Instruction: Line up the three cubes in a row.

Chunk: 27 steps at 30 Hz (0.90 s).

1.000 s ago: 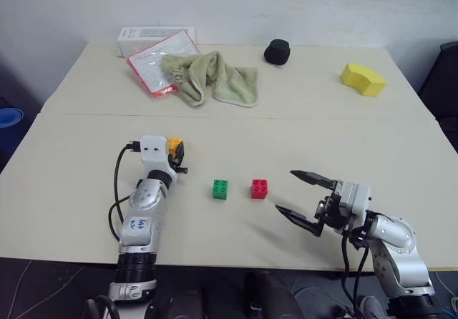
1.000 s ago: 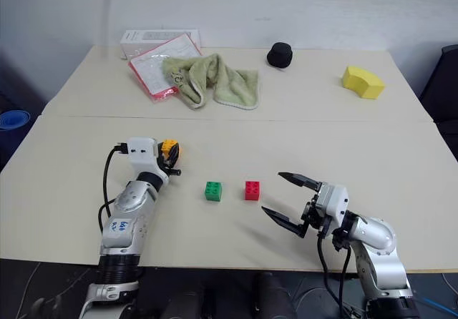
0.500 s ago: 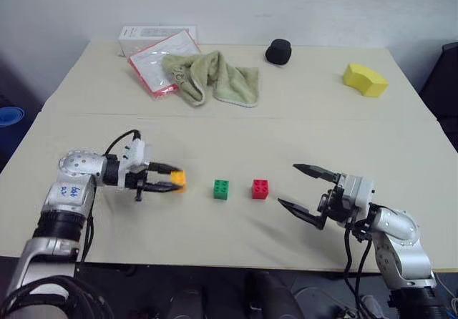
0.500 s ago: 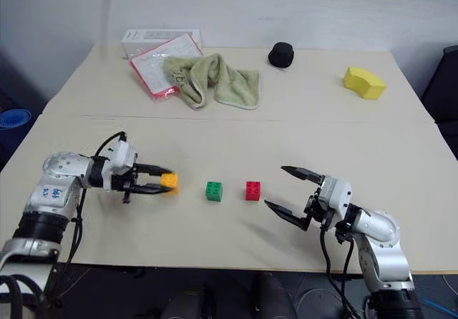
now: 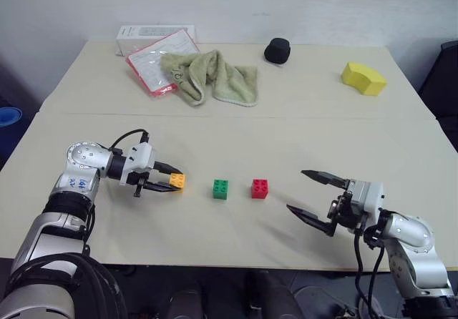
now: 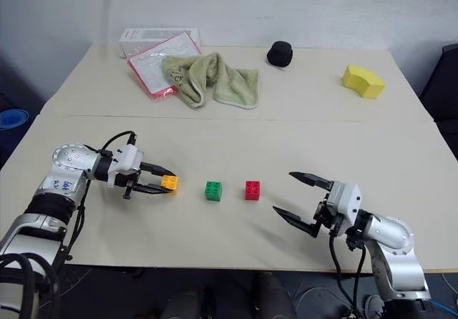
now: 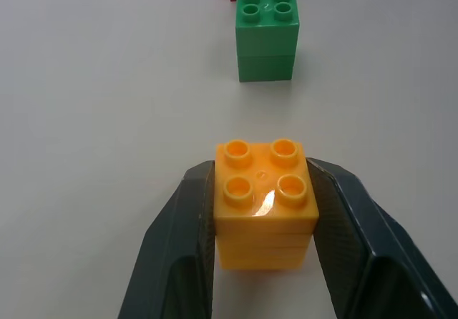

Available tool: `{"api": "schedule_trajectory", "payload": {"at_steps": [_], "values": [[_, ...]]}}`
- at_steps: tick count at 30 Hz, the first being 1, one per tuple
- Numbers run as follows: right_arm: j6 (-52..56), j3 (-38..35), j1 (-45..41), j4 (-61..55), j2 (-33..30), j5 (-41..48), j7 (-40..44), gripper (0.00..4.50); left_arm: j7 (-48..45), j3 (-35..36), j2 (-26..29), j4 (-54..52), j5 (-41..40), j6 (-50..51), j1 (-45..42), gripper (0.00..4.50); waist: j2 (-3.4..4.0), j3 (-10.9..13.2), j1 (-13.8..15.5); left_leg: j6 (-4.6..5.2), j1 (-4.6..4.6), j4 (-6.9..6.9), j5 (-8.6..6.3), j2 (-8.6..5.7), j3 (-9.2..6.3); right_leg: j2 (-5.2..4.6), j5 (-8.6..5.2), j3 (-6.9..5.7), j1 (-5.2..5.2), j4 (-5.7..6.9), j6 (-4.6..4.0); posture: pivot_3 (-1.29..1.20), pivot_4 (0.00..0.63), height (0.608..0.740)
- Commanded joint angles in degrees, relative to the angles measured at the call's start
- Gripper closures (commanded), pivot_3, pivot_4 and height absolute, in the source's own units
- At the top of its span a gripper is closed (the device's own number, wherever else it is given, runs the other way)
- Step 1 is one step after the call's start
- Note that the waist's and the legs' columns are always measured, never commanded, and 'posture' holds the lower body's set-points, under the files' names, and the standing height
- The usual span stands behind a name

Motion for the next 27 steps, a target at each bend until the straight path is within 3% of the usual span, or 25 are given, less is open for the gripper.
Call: {"api": "schedule_trajectory", "payload": {"at_steps": [1, 9, 14, 19, 27], "values": [[-0.39, -1.72, 0.27, -1.18, -0.58, 1.25, 0.07, 0.0, -6.4, -1.88, 1.55, 1.95, 0.36, 1.28, -1.17, 2.68, 0.0, 0.0, -0.02, 0.0, 0.0, 0.0, 0.0, 0.0, 0.0, 0.01, 0.0, 0.0, 0.0, 0.01, 0.0, 0.0, 0.15, 0.74], [0.62, -3.31, -0.06, -0.07, -2.65, 3.1, 2.61, 0.0, -5.63, 5.58, 2.88, 3.88, -0.22, 1.38, -1.46, 0.34, -0.01, 0.01, 0.09, -0.01, -0.12, 0.02, 0.01, 0.0, -0.03, 0.01, 0.0, -0.07, -0.09, -0.03, 0.0, 0.0, 0.15, 0.74], [2.46, -5.34, 0.34, 0.89, -7.53, 4.42, 6.92, 0.0, -4.81, 9.75, 8.18, 0.24, -0.45, 2.53, 4.12, 0.34, -0.01, 0.01, -0.25, 0.02, -0.1, 0.02, -0.01, 0.02, -0.02, 0.01, 0.0, -0.05, -0.08, -0.04, 0.0, 0.0, 0.15, 0.74], [4.34, -7.19, -2.4, 4.02, -17.01, 3.08, 12.2, 0.0, -2.26, 20.31, 17.76, -16.61, -8.92, 17.24, 25.75, 0.34, 0.04, 0.13, -1.9, 0.11, -0.07, -0.09, -0.06, 0.1, 0.02, -0.01, 0.0, 0.04, -0.12, -0.03, 0.0, 0.0, 0.15, 0.74], [2.45, -5.66, -5.53, 6.68, -15.95, 2.34, 14.55, 0.0, 8.86, 33.48, 17.03, -30.7, -10.33, 22.66, 44.33, 0.34, 0.04, 0.15, -0.38, 0.28, -0.04, -0.1, -0.16, 0.06, -0.24, -0.18, -0.02, -0.13, -0.02, -0.02, -0.04, 0.0, 0.15, 0.74]]}}
